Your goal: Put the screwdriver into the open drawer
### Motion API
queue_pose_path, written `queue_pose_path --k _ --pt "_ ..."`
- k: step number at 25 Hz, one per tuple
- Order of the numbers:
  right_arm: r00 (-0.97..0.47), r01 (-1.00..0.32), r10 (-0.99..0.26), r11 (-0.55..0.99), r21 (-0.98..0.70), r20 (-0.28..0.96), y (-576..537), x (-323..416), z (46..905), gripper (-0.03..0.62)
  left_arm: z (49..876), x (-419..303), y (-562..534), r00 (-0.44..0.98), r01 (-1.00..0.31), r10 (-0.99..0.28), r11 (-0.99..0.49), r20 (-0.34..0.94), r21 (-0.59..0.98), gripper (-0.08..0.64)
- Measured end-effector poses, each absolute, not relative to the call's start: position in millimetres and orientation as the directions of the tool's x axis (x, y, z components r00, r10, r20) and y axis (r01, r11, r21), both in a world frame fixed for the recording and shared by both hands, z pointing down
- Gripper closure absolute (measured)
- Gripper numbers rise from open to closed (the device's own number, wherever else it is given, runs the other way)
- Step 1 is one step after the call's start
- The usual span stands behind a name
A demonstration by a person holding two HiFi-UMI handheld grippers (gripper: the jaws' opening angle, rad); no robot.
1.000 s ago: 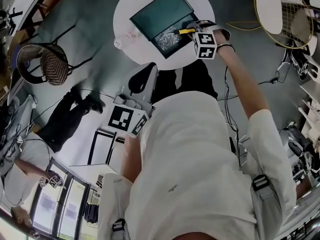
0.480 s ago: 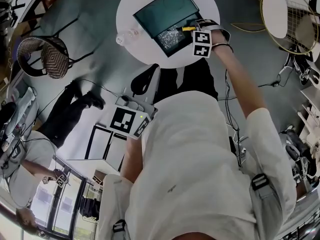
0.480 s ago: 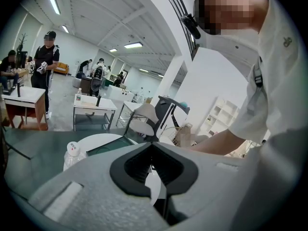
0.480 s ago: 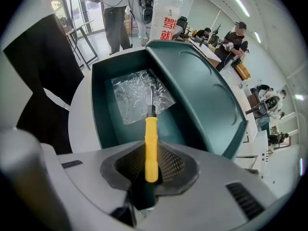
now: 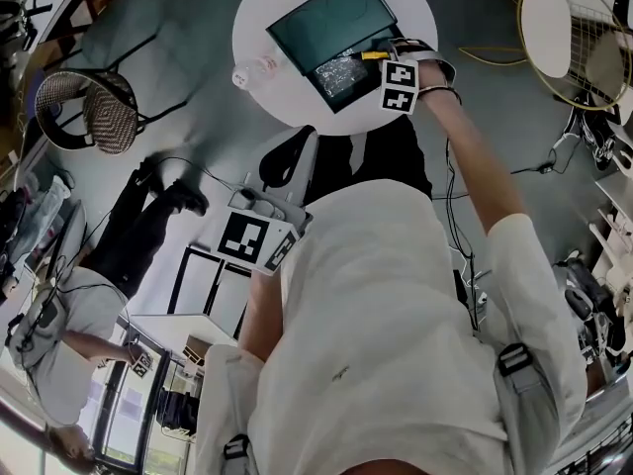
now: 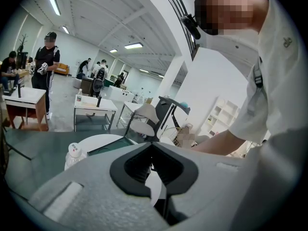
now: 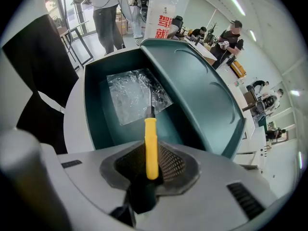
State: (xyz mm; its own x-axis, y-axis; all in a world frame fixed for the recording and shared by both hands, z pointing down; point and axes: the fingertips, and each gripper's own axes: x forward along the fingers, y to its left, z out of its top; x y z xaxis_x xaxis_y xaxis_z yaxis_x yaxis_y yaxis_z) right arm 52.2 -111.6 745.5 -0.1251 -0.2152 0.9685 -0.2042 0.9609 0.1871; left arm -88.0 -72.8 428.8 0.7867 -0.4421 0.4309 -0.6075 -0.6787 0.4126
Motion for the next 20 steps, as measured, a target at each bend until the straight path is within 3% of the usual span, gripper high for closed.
queue_pose_path --k 20 --pt "-0.158 -0.241 -0.248 0.948 0.207 0.956 -114 56 727 0.529 425 -84 -74 0.794 -0.598 -0.446 -0.692 0.413 0.405 0.549"
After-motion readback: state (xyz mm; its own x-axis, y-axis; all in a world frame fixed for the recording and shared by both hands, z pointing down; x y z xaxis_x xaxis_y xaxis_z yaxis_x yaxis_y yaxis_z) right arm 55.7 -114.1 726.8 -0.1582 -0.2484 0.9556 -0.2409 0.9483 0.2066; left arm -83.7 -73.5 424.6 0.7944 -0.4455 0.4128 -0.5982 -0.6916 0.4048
